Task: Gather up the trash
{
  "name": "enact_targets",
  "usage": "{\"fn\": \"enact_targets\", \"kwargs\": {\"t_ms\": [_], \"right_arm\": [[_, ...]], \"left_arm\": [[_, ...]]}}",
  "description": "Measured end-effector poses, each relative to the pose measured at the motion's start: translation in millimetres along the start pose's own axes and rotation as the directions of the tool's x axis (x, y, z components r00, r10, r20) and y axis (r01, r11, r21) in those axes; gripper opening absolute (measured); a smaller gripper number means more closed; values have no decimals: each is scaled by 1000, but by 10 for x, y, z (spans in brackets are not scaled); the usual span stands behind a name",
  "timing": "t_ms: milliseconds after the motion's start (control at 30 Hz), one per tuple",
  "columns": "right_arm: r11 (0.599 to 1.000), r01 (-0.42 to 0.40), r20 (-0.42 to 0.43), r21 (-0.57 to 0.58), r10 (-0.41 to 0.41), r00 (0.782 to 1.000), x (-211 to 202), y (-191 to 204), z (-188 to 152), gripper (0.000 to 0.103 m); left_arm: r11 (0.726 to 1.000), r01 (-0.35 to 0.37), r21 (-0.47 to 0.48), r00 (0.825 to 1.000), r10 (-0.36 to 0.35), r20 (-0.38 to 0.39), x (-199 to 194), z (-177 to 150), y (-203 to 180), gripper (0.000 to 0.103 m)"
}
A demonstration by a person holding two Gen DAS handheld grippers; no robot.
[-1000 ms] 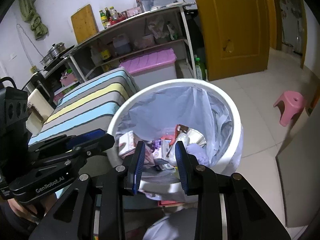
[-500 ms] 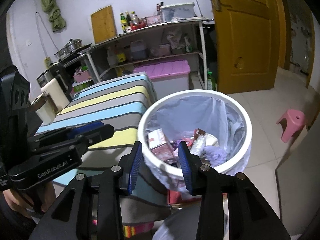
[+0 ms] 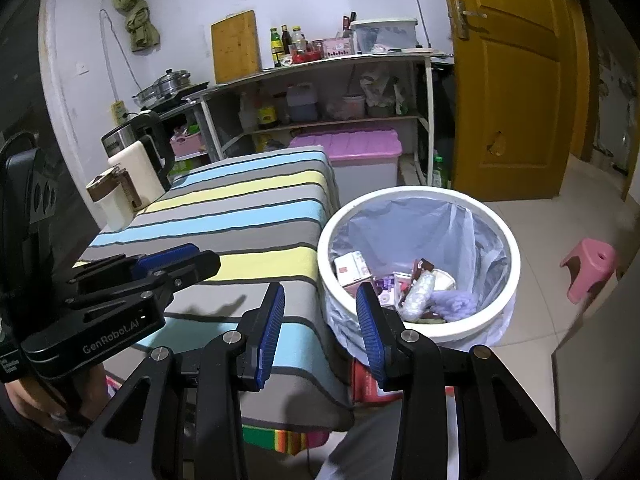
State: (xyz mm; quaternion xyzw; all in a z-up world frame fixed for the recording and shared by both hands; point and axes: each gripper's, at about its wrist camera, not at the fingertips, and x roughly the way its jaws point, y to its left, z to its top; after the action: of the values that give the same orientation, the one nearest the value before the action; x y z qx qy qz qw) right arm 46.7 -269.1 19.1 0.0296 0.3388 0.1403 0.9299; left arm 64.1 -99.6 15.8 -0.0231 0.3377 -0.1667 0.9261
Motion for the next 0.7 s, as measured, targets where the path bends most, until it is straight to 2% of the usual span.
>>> {"fn": "enact_targets", "kwargs": {"t_ms": [700], "right_arm": [[1000, -8, 6, -12, 8, 1000, -56, 73, -31, 38]], "left_arm": [[1000, -17, -3, 1000, 17, 3, -75, -53, 26, 26]]}}
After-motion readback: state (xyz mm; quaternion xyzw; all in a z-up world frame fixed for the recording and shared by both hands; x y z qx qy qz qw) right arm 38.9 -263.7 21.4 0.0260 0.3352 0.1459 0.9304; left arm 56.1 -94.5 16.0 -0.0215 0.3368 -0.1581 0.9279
